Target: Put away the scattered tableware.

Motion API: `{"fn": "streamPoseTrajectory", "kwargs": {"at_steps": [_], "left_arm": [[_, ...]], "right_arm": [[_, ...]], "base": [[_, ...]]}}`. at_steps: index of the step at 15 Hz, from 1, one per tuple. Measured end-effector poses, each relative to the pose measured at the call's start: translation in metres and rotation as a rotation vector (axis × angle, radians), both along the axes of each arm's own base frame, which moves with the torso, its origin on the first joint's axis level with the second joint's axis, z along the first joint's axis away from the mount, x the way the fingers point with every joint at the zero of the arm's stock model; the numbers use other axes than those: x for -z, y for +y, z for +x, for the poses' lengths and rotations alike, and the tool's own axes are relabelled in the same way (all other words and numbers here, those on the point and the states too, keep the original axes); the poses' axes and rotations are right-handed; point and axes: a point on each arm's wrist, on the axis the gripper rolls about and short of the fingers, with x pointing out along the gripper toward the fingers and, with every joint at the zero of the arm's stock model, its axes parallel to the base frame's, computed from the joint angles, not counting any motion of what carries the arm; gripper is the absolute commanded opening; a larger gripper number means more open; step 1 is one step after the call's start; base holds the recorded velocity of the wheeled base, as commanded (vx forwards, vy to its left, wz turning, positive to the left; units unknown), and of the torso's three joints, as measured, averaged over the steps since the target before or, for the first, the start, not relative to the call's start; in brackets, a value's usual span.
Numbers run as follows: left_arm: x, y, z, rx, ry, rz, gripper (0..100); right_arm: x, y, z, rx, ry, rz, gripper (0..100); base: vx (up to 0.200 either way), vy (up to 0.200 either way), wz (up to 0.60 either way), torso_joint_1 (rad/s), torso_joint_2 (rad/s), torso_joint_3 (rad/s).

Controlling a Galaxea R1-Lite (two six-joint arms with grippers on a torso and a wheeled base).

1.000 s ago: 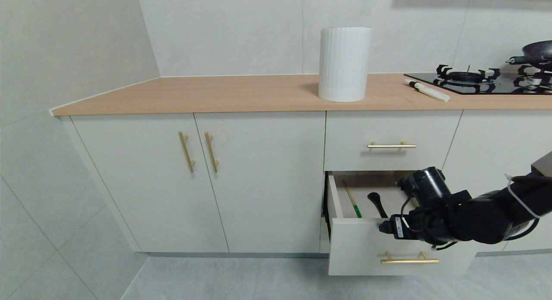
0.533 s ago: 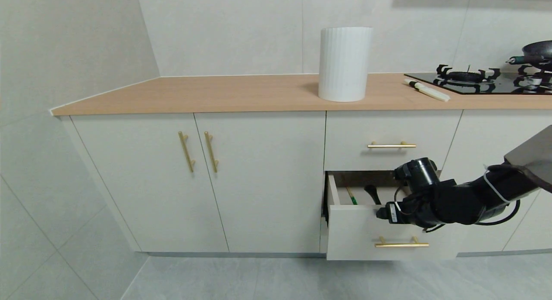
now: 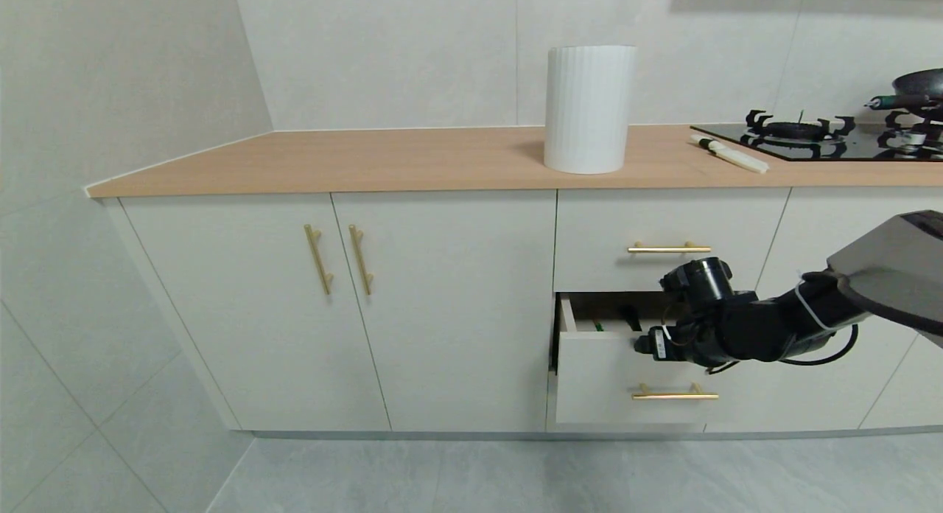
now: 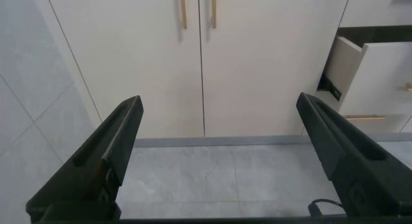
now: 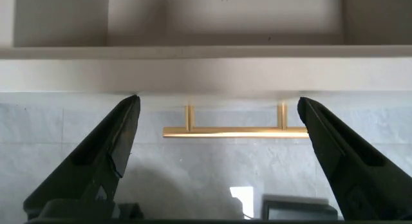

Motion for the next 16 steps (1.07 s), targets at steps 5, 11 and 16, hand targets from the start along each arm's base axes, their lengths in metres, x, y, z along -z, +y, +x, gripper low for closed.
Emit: {"fn": "streamPoseTrajectory", "kwargs": {"at_steps": [5, 11, 16], "left_arm": [[0.000, 0.000, 0.000, 0.000, 0.000, 0.000, 100], [0.000, 0.000, 0.000, 0.000, 0.000, 0.000, 100], [0.000, 0.000, 0.000, 0.000, 0.000, 0.000, 100]], "right_arm": [[0.010, -0.002, 0.019, 0.017, -0.032, 0.009, 100], [0.026, -0.006, 0.036, 0.038, -0.121, 0.027, 100], [0.039, -0.010, 0.046, 0.054, -0.172, 0.042, 100]], "base": [[0.000, 0.000, 0.00, 0.000, 0.00, 0.000], [0.000, 0.000, 0.00, 0.000, 0.00, 0.000], [0.000, 0.000, 0.00, 0.000, 0.00, 0.000]]}}
